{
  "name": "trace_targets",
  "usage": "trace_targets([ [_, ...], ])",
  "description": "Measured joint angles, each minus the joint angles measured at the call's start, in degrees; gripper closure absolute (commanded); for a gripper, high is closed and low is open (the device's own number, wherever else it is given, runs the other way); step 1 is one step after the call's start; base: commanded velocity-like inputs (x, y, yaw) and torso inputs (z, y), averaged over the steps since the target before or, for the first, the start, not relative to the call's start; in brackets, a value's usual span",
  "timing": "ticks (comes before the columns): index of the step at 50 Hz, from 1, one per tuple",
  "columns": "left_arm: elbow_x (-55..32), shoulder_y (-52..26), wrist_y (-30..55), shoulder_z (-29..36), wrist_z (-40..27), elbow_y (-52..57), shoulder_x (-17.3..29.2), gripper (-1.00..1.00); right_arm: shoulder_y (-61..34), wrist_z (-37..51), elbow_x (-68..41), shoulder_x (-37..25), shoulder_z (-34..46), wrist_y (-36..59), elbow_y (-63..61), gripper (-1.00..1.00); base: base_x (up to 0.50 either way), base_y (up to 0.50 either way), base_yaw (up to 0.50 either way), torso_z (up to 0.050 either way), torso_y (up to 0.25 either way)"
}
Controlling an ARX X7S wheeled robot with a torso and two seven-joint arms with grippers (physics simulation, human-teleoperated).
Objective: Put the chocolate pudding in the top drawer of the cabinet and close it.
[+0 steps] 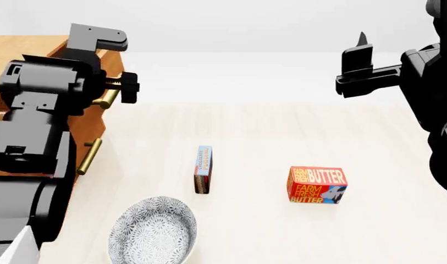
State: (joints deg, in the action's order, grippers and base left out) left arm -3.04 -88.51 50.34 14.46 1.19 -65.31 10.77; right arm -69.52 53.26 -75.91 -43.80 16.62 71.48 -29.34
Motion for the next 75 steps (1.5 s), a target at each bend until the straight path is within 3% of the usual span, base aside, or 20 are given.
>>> trace_targets([
  [37,-4.79,9.27,12.14,-5.15,2.28,24.76,-2.08,-1.0,0.29,-0.06,0.77,-0.18,1.45,-0.89,0.12,-1.0,0.0,0.0,0.0,0.0,0.0],
  [75,-7.21,14.67,12.01,-5.81,-3.28,35.0,-4.87,-1.0,0.12,-0.33,1.07,-0.34,2.6,-1.79,0.29,-1.0,0.0,0.0,0.01,0.0,0.001],
])
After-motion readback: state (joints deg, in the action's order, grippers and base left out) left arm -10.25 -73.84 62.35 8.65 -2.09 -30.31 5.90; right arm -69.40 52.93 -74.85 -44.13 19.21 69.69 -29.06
